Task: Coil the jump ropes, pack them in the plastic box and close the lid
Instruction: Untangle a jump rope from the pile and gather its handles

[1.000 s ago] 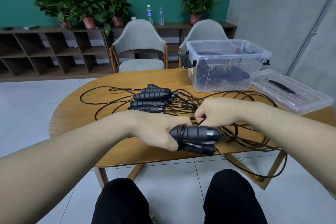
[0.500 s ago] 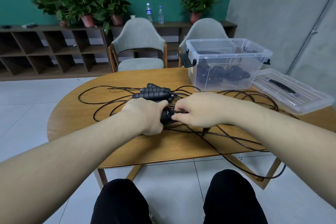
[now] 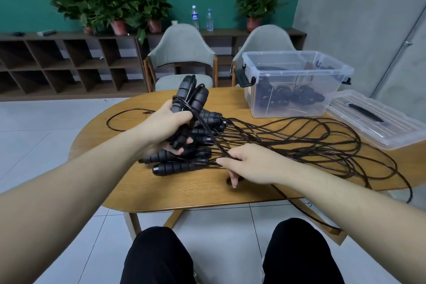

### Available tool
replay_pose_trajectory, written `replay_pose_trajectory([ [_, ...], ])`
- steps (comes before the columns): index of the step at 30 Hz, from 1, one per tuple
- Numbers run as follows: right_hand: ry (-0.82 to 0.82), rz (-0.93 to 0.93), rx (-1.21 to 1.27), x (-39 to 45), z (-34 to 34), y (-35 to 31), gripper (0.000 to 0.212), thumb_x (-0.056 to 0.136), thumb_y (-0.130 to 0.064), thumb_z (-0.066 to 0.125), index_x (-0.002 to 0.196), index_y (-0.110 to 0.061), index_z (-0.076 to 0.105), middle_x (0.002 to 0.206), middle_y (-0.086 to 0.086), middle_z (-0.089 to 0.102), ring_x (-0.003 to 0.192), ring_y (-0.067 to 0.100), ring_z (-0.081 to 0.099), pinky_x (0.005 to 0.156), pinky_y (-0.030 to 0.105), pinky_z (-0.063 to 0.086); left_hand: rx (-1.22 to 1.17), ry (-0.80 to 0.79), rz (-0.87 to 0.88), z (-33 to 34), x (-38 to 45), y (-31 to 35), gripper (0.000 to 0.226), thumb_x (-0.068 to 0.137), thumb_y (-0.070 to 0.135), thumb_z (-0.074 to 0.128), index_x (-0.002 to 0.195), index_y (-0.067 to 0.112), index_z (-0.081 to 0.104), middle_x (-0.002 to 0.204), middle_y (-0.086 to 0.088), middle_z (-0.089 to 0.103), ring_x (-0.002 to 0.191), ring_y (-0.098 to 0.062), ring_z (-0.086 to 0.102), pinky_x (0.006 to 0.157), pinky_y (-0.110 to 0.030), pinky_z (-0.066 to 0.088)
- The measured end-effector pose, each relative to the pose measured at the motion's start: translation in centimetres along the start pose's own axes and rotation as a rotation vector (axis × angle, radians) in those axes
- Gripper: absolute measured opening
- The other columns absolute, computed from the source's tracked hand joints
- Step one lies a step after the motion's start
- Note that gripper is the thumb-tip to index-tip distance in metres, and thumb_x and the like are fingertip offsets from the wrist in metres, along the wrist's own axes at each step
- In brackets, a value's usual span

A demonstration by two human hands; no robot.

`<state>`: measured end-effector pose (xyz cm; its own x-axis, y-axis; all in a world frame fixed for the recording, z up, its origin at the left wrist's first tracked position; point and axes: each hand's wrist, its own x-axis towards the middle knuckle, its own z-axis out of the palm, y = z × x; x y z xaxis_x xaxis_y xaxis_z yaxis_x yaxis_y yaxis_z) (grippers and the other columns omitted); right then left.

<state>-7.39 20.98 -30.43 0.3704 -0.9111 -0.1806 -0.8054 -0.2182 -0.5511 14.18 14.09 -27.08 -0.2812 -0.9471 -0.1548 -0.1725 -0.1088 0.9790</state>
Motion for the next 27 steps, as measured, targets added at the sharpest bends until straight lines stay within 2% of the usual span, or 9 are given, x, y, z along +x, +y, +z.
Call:
replay_pose_trajectory([
  [3,0.017,0.014,-0.027,0.6,0.1,1.1,0.05,0.104,-0.05,0.038,0.077,-0.018,0.065,0.081,-0.005,0.074,0.082,0.003,0.064,0.088,0.028,0.049,-0.117,-0.167,0.081,0.0,-0.7,0.1,0.03,0.093,0.012,0.058,0.117,0.026,0.048,0.091,-0.011,0.059,0.072,-0.026,0.062,0.06,-0.037,0.049],
  [7,0.03,0.035,-0.128,1.6,0.0,1.7,0.047,0.104,-0.05,0.036,0.081,-0.022,0.066,0.09,-0.004,0.072,0.085,0.01,0.063,0.088,0.034,0.049,-0.023,-0.434,0.079,-0.2,-1.6,-0.1,0.038,0.08,0.006,0.059,0.116,0.013,0.047,0.08,-0.012,0.066,0.068,-0.023,0.063,0.062,-0.037,0.047],
  [11,0.082,0.001,-0.452,2.1,-1.4,0.8,0.02,0.102,-0.04,0.04,0.099,-0.032,0.058,0.108,-0.005,0.067,0.111,0.023,0.058,0.102,0.046,0.039,0.351,-0.702,0.04,0.2,-2.6,0.9,0.034,0.089,-0.009,0.06,0.112,0.015,0.05,0.078,-0.003,0.072,0.064,-0.013,0.065,0.053,-0.025,0.048],
  [14,0.14,0.04,-0.568,2.6,-2.4,0.1,0.033,0.097,-0.055,0.046,0.078,-0.03,0.056,0.082,-0.013,0.059,0.097,0.018,0.056,0.102,0.048,0.029,0.694,-0.772,0.011,0.5,-2.9,1.6,0.042,0.079,0.002,0.072,0.112,0.023,0.057,0.102,-0.015,0.069,0.07,-0.014,0.064,0.057,-0.029,0.046],
  [16,0.222,0.081,-0.597,3.2,-2.6,0.1,0.046,0.095,-0.065,0.045,0.064,-0.03,0.05,0.067,-0.013,0.053,0.085,0.015,0.053,0.105,0.051,0.027,0.918,-0.754,0.01,1.0,-3.1,1.8,0.041,0.071,0.019,0.072,0.108,0.027,0.057,0.115,-0.018,0.061,0.078,-0.021,0.065,0.062,-0.036,0.048],
  [20,0.374,0.083,-0.627,3.1,-2.9,-0.5,0.041,0.095,-0.059,0.046,0.069,-0.031,0.06,0.064,-0.011,0.053,0.087,0.016,0.055,0.103,0.048,0.03,1.307,-0.628,-0.046,2.1,-3.2,2.4,0.039,0.081,0.029,0.072,0.11,0.028,0.047,0.096,-0.005,0.067,0.073,-0.021,0.068,0.059,-0.033,0.051],
  [22,0.473,0.063,-0.699,2.7,-3.4,-1.1,0.038,0.094,-0.058,0.046,0.071,-0.032,0.06,0.062,-0.012,0.051,0.094,0.017,0.055,0.104,0.048,0.028,1.555,-0.517,-0.049,2.7,-3.3,2.4,0.045,0.083,0.037,0.069,0.116,0.029,0.041,0.096,0.0,0.065,0.08,-0.023,0.068,0.063,-0.033,0.052],
  [24,0.513,0.031,-0.771,2.2,-3.6,-1.7,0.036,0.095,-0.058,0.046,0.077,-0.035,0.067,0.063,-0.013,0.054,0.098,0.016,0.056,0.112,0.055,0.019,1.748,-0.379,-0.011,3.0,-3.1,2.1,0.056,0.086,0.043,0.064,0.13,0.025,0.035,0.095,0.002,0.061,0.08,-0.021,0.063,0.063,-0.033,0.05],
  [27,0.519,-0.031,-0.808,1.8,-3.9,-1.8,0.038,0.095,-0.059,0.043,0.078,-0.036,0.068,0.063,-0.013,0.059,0.091,0.011,0.061,0.118,0.062,-0.004,1.78,-0.16,0.062,2.8,-2.5,1.5,0.073,0.089,0.041,0.059,0.147,0.022,0.018,0.085,0.002,0.06,0.073,-0.02,0.058,0.059,-0.033,0.046],
])
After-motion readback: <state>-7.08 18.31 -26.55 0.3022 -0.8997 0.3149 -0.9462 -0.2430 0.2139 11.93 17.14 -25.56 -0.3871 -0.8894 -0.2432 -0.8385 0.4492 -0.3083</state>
